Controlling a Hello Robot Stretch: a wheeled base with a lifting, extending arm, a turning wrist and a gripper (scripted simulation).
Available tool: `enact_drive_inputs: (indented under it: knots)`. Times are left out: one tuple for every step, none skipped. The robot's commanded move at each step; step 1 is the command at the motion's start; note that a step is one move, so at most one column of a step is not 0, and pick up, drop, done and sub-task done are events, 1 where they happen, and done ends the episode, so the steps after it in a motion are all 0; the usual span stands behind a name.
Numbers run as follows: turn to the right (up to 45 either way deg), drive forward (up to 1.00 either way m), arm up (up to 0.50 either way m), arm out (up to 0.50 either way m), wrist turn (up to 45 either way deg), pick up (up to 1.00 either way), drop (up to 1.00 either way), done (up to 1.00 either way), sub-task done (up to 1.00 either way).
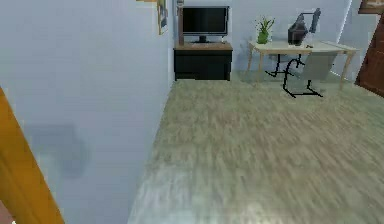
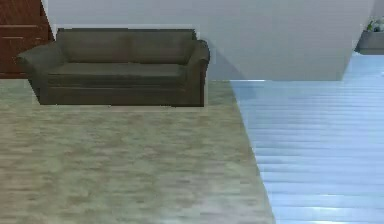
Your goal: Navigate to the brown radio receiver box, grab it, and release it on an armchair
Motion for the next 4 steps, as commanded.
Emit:
enact_drive_inputs:
  knots:
    - [-45.0,0.0,0.0,0.0,0.0,0.0,0.0,0.0,0.0]
    - [-42.0,0.0,0.0,0.0,0.0,0.0,0.0,0.0,0.0]
    - [0.0,1.0,0.0,0.0,0.0,0.0,0.0,0.0,0.0]
    - [0.0,0.5,0.0,0.0,0.0,0.0,0.0,0.0,0.0]
